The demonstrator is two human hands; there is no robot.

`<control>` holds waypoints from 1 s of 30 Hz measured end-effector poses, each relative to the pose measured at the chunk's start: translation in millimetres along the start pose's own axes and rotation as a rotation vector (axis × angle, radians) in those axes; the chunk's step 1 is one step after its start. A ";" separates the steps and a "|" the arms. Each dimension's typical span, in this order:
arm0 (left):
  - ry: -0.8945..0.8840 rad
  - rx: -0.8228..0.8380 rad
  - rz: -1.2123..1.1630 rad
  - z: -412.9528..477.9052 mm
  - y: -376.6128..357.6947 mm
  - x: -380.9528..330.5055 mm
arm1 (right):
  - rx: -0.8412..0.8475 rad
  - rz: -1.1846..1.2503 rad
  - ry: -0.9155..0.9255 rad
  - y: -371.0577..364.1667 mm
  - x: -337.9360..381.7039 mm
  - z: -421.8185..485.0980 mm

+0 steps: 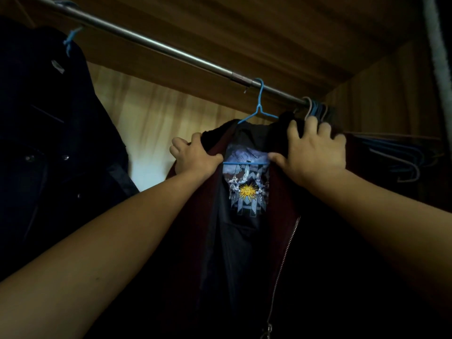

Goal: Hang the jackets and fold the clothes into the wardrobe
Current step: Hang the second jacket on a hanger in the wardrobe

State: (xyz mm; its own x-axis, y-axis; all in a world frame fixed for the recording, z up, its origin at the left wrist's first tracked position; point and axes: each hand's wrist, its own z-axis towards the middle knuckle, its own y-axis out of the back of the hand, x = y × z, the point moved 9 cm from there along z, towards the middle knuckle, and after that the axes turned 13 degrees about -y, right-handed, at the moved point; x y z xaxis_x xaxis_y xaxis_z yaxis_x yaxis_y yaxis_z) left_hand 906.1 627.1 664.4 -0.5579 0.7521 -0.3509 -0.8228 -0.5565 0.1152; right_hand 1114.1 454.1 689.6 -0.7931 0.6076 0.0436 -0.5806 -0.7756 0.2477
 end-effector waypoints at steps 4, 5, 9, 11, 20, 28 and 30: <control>0.059 0.076 0.063 -8.1 0.7 7.0 | 0.119 0.248 -0.125 -8.9 -7.2 -20.9; 0.065 0.092 0.075 -10.1 1.7 8.2 | 0.110 0.323 -0.156 -9.9 -7.9 -23.5; 0.112 0.169 0.103 -14.6 6.7 20.7 | -0.013 0.686 -0.335 -11.8 -29.3 -27.9; 0.124 0.226 0.085 -15.9 3.8 28.0 | 0.057 0.835 -0.407 -22.7 -38.8 -25.2; 0.002 0.214 0.025 -19.3 -9.2 -14.0 | 0.405 1.247 -0.440 -41.3 -6.8 -14.3; -0.271 0.252 0.177 18.8 4.4 -51.2 | 0.428 1.338 -0.297 -39.7 14.1 -4.8; -0.278 0.249 0.152 33.5 10.4 -57.1 | 0.444 1.336 -0.261 -40.1 21.4 -5.2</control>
State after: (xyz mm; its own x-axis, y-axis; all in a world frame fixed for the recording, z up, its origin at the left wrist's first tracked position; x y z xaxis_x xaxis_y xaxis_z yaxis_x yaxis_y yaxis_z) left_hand 925.8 590.2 716.8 -0.6556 0.7533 -0.0516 -0.7103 -0.5921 0.3805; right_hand 1119.5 497.3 675.6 -0.6048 -0.4709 0.6423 0.7038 -0.6935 0.1543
